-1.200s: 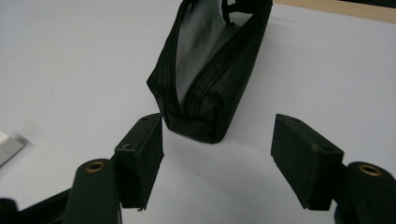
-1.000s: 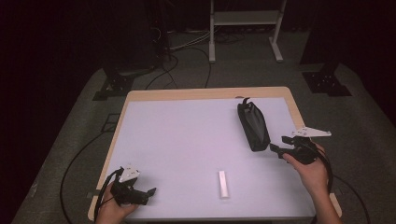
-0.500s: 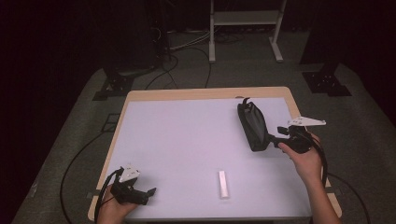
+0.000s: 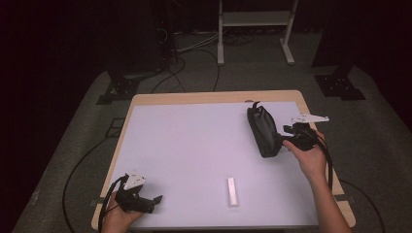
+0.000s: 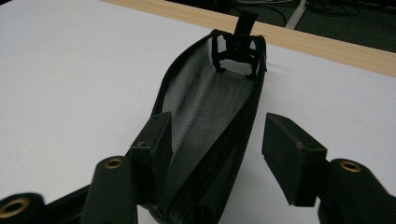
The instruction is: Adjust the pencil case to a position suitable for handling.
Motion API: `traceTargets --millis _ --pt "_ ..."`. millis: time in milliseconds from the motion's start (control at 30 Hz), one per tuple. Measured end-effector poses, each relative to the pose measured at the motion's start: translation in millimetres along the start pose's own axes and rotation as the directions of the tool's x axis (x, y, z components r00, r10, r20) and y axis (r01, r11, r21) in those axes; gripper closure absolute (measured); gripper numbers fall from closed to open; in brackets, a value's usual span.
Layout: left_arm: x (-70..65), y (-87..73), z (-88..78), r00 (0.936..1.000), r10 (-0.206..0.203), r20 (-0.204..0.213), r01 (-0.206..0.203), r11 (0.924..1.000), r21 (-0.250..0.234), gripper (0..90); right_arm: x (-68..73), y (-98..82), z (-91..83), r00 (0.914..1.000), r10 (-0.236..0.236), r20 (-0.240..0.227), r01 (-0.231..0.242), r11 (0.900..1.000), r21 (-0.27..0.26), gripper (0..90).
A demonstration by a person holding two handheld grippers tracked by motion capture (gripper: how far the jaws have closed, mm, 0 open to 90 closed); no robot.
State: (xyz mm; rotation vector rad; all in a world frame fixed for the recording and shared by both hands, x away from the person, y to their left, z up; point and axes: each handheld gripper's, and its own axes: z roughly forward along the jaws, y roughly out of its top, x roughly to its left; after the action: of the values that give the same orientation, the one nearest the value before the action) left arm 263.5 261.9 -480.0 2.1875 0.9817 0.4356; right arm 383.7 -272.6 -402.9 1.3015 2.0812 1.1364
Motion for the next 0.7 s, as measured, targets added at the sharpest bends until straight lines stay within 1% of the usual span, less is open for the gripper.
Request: traceTargets --millis 167,367,533,700 --pt "0.0 0.0 0.0 1.0 0.0 0.0 0.0 1.0 0.0 0.0 -2.4 3.9 8.0 0.9999 0.002 0.013 -0.003 1.0 0.015 43.2" --pt "0.0 0.0 0.0 1.0 0.0 0.0 0.0 1.0 0.0 0.0 -7.8 11.3 17.0 0.9995 0.011 0.028 -0.012 1.0 0.021 45.5" --pt "0.3 0.1 -0.2 1.0 0.003 0.001 -0.003 1.0 0.004 0.0 -12.6 15.3 27.6 0.9989 0.014 0.045 -0.016 0.999 0.044 48.0" --pt "0.3 0.0 -0.2 1.0 0.003 0.0 -0.003 1.0 0.004 0.0 -14.5 17.3 35.1 0.9987 0.018 0.048 -0.021 0.998 0.053 50.8"
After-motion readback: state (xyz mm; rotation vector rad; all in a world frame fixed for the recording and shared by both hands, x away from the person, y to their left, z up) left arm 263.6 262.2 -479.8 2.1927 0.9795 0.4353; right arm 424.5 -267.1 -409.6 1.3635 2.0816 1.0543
